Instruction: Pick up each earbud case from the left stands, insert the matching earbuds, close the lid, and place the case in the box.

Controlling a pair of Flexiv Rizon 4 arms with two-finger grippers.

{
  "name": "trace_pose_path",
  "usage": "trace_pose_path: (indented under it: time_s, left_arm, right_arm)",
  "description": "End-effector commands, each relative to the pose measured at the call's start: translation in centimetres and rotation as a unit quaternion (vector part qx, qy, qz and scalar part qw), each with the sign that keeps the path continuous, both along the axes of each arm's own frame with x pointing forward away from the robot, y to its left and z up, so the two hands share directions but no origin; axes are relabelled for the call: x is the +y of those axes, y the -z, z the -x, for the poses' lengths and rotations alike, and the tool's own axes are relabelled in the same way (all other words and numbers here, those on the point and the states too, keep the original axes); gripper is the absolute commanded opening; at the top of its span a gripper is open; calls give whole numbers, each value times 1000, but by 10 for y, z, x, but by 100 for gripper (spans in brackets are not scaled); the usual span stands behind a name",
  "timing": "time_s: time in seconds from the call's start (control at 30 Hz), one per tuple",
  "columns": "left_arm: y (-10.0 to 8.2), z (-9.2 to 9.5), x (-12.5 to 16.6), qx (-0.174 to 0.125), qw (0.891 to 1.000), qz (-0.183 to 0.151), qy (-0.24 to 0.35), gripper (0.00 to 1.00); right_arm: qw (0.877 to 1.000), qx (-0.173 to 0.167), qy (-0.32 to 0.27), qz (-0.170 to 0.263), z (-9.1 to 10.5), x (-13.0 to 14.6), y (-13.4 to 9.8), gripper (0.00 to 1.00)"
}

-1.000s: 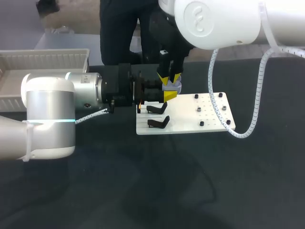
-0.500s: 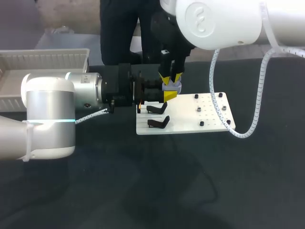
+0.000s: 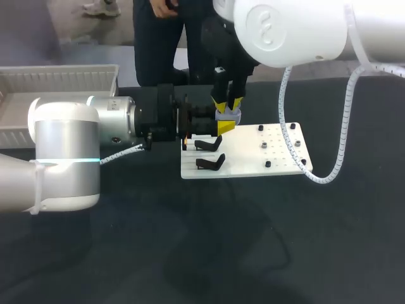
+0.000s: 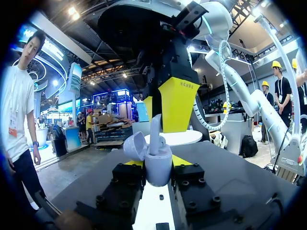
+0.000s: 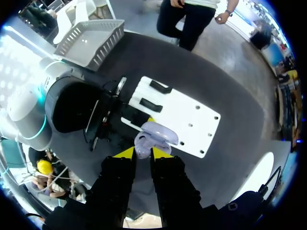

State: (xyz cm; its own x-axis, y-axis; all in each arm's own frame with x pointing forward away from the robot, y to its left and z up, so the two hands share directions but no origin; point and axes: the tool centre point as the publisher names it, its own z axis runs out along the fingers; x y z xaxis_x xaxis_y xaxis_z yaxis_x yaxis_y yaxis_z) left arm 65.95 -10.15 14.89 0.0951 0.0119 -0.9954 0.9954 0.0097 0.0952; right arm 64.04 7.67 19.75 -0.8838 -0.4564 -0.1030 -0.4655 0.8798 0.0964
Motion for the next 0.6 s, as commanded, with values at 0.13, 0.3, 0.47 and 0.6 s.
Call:
trace_pose_path:
  time_s: [0.13,0.3,0.47,0.6]
  left_arm:
    - [1,1,0,-2,1000,2,-3,0]
    - [1,1,0,-2,1000,2,-3,0]
    - [1,1,0,-2,1000,2,-3,0]
    - [1,1,0,-2,1000,2,-3,0]
  right_arm:
    - [1000,-2,-1,2,0,0,3,0]
    - [1000,-4,-1,4,-1,0,3,0]
    - [1000,-4,-2,4,-1,0,4,0]
    - [1000,-4,-4,6,-1,0,5,0]
